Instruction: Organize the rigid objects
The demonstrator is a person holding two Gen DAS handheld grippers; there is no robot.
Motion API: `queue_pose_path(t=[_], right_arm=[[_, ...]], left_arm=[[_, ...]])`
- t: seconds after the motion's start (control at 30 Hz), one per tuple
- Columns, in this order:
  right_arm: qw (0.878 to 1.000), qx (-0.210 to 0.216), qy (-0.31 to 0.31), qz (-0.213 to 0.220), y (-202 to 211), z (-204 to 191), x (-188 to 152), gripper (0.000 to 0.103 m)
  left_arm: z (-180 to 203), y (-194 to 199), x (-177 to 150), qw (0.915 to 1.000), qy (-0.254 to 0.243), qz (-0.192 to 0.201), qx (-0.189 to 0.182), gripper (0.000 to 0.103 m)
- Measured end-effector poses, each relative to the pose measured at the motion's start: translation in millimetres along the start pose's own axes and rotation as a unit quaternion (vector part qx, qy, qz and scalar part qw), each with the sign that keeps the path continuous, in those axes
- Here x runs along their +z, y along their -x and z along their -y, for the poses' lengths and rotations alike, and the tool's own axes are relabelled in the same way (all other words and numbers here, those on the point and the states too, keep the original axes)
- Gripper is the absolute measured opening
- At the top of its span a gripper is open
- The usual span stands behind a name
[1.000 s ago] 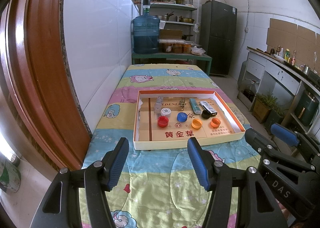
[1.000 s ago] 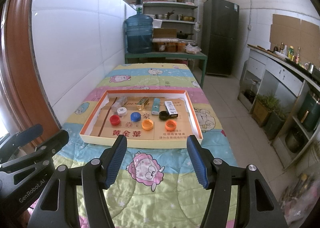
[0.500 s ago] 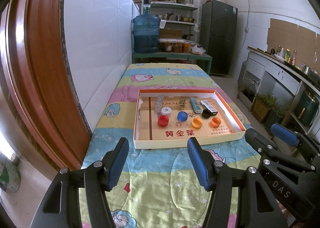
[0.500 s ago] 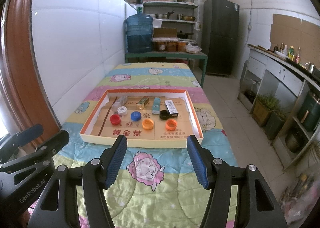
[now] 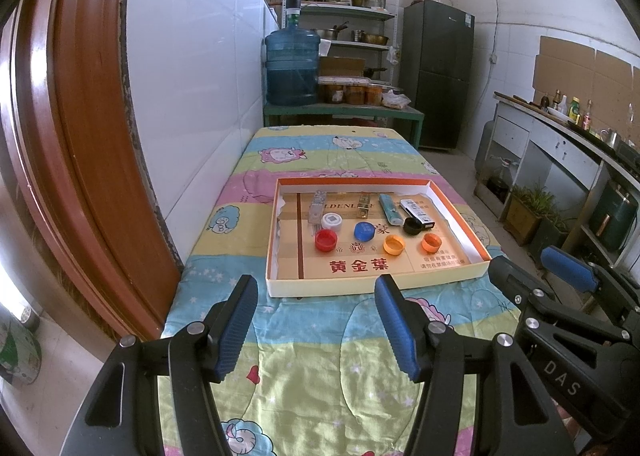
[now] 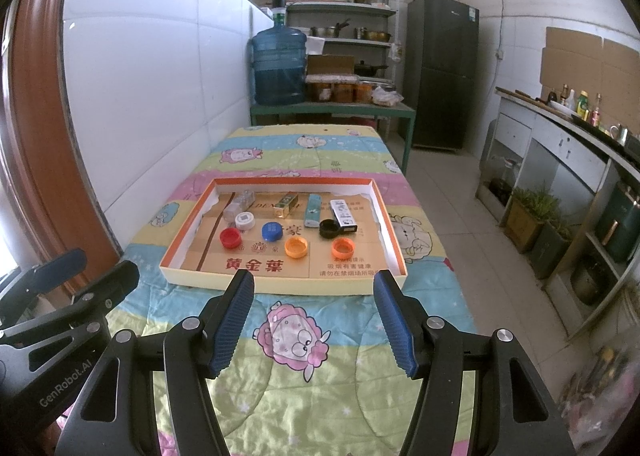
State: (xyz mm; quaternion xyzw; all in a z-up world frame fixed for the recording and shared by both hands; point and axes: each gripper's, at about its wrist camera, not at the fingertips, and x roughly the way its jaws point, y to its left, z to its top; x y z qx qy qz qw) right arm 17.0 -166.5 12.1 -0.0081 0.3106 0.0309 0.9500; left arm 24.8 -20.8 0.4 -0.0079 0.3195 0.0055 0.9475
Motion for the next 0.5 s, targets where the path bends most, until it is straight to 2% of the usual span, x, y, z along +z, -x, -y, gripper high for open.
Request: queue_pose_path(t=[0.5], right_arm=[[1.0,0.0,0.0,0.0,0,0,0,0.064]], left_arm=[[1,3,-11,1.0,0.001,0.004,-0.001,0.061]])
